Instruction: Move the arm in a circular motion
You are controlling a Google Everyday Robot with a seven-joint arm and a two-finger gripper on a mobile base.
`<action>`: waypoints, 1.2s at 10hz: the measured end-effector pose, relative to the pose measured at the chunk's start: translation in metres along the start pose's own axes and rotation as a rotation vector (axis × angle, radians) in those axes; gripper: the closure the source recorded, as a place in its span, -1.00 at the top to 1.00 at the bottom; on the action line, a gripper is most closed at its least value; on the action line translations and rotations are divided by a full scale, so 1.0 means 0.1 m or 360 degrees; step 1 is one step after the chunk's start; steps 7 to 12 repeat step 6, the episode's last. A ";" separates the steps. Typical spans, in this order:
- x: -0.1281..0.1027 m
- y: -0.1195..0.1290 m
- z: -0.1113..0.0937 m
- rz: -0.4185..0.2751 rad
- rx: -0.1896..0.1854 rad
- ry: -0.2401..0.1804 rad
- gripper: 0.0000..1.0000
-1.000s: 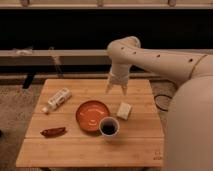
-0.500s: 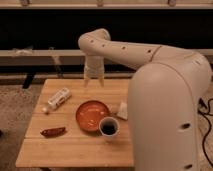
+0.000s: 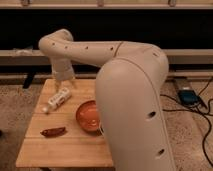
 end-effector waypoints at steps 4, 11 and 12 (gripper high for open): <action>0.60 0.68 -0.03 -0.0280 -0.0088 0.0058 0.30; 0.83 0.73 -0.03 -0.0307 -0.0123 0.0092 0.30; 0.83 0.73 -0.03 -0.0307 -0.0123 0.0092 0.30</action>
